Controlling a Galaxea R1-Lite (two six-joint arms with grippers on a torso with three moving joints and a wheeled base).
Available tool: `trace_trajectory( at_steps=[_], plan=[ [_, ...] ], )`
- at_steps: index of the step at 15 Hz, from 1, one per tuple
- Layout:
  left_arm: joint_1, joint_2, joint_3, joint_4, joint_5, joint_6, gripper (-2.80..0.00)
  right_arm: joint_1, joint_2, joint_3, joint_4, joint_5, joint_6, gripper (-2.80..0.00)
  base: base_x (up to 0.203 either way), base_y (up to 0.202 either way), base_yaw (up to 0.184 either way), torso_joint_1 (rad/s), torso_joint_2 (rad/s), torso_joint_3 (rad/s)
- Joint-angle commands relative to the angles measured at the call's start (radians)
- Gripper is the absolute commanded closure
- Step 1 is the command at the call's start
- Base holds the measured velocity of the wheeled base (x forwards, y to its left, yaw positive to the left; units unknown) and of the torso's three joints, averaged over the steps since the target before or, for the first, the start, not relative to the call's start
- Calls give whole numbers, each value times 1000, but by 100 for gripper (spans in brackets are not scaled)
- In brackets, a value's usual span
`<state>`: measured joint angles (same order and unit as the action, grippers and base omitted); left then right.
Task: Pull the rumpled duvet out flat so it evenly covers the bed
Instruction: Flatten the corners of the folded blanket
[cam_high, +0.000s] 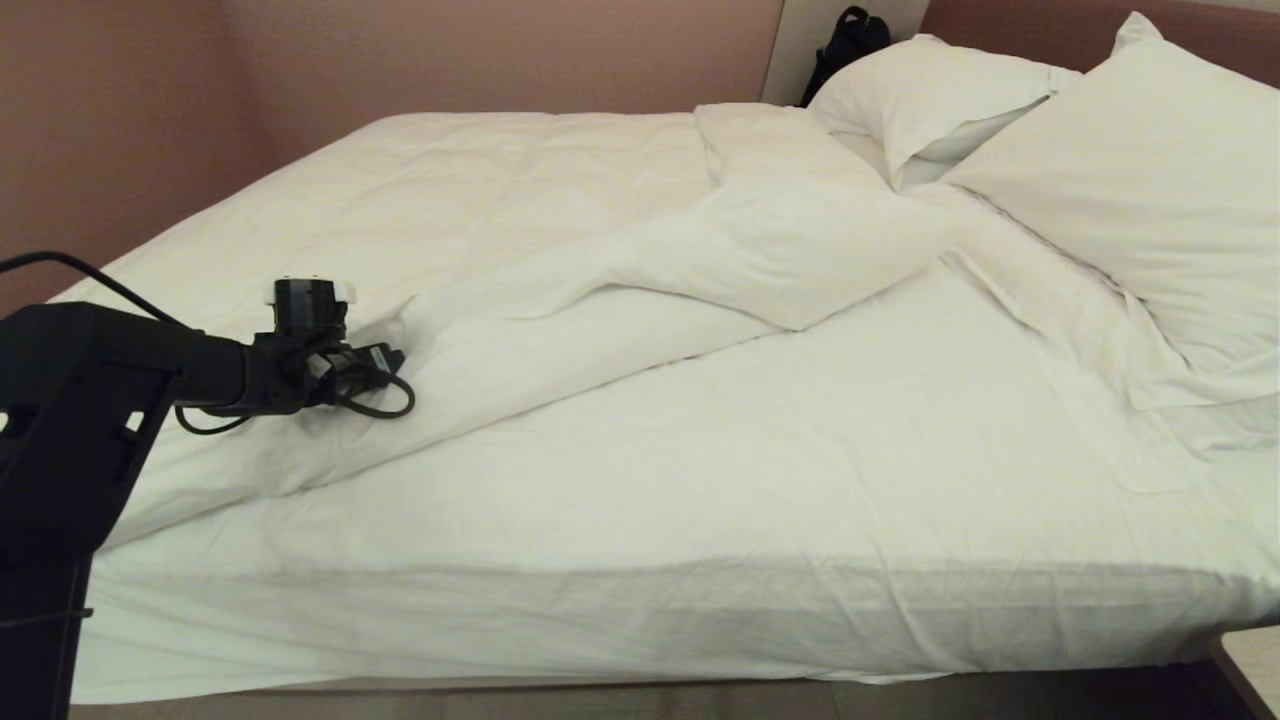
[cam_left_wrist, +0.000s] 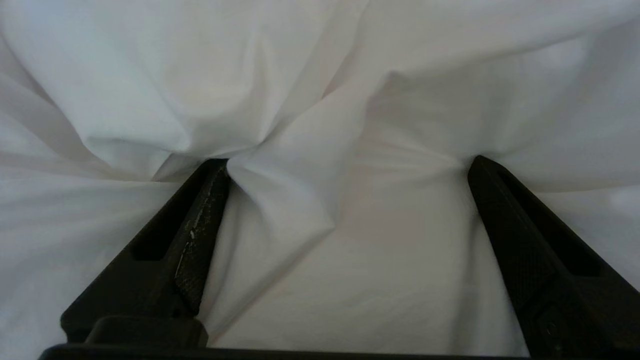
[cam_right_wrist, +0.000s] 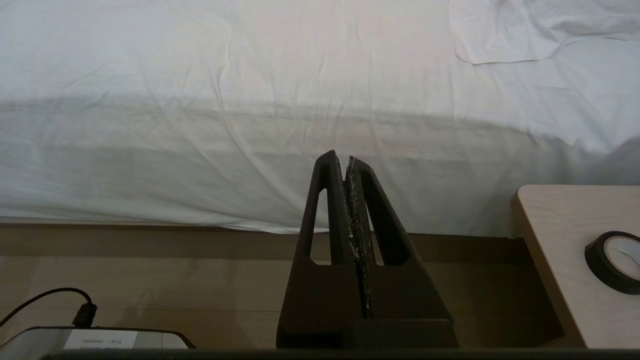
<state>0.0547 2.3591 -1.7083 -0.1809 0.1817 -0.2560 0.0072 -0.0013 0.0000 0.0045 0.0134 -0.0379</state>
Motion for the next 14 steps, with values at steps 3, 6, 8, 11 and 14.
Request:
trace_trajectory(
  at_steps=[3, 6, 8, 11, 14],
  plan=[
    [-3, 11, -1, 3, 2, -2, -280, 0, 1, 0, 0, 0, 0, 0, 0, 0, 0, 0, 0, 0],
    [-4, 11, -1, 6, 2, -2, -280, 0, 1, 0, 0, 0, 0, 0, 0, 0, 0, 0, 0, 0],
    [-6, 11, -1, 12, 2, 0, -280, 0, 1, 0, 0, 0, 0, 0, 0, 0, 0, 0, 0, 0],
    [-7, 15, -1, 15, 2, 1, 0, 0, 1, 0, 0, 0, 0, 0, 0, 0, 0, 0, 0, 0],
    [-7, 15, -1, 15, 2, 2, 0, 0, 1, 0, 0, 0, 0, 0, 0, 0, 0, 0, 0, 0]
  ],
)
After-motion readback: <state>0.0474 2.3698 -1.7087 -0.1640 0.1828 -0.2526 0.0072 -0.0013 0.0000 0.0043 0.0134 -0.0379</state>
